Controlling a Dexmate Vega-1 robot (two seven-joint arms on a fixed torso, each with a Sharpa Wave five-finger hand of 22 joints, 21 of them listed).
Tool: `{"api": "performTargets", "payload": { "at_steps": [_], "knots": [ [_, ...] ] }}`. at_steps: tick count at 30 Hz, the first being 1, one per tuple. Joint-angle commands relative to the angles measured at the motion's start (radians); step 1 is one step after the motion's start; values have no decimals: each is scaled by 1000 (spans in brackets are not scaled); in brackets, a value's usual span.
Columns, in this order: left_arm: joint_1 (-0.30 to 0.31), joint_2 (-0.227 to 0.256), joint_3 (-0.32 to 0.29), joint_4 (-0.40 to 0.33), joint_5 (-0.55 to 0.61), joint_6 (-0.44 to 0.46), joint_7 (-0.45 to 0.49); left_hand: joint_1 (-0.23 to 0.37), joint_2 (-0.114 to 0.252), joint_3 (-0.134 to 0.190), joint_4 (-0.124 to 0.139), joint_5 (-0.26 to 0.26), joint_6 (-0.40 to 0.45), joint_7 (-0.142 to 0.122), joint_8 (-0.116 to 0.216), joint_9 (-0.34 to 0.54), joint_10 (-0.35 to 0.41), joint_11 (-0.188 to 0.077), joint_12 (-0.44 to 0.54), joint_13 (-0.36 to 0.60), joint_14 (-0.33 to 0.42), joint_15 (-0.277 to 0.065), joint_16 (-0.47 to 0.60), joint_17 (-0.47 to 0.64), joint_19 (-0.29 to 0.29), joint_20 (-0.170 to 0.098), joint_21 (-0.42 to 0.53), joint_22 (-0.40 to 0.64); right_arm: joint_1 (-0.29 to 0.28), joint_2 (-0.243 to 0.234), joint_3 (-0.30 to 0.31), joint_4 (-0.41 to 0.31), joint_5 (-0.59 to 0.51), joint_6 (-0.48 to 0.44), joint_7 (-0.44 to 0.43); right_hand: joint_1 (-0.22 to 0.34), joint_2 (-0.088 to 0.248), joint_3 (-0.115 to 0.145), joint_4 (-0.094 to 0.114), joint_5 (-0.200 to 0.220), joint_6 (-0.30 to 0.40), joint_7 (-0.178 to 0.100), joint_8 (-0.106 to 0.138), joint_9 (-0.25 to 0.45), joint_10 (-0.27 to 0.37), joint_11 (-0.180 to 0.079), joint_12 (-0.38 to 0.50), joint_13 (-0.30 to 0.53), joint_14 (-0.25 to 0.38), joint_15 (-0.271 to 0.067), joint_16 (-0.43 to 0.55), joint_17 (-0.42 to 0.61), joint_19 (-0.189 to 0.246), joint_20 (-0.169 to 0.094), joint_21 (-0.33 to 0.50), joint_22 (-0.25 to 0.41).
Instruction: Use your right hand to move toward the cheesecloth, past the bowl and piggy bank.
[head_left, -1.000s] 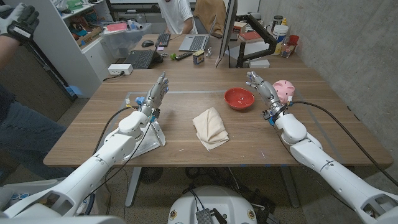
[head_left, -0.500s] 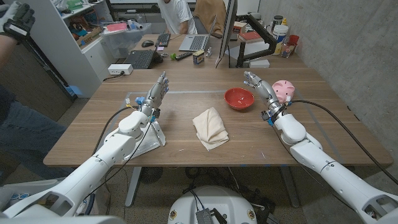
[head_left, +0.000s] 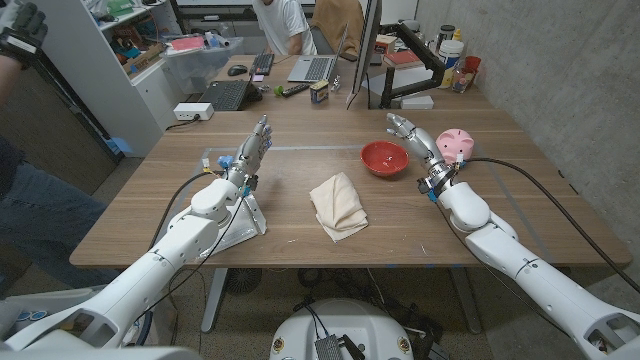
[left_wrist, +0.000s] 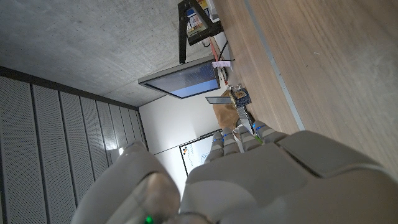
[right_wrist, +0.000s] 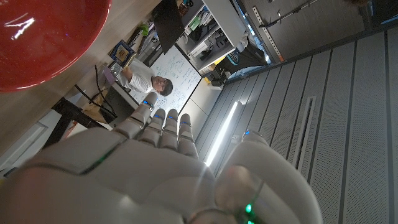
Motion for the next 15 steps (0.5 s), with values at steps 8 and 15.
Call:
{"api": "performTargets", "payload": {
  "at_steps": [8, 15],
  "knots": [
    [-4, 3, 0, -9, 1, -3, -7, 1, 12, -2, 0, 8, 2, -3, -3, 1, 3, 1, -3, 0, -7, 2, -3, 3, -7, -49, -2, 6, 0, -8, -18, -36, -71, 6, -3, 9, 0, -1, -8, 6, 1, -6, 4, 4, 3, 0, 2, 2, -2, 0, 1, 3, 4, -15, -6, 2],
    [-7, 1, 3, -15, 8, -1, -1, 1, 13, -4, 0, 8, 3, -3, -3, 1, 5, 1, -2, 0, -5, 2, -3, 3, -6, -48, -2, 6, 0, -11, -20, -38, -76, 8, 1, 10, 0, -1, -10, 6, 1, -7, 4, 4, 4, -2, 2, 2, -2, -1, 1, 3, 4, -15, -8, 2]
  ]
}}
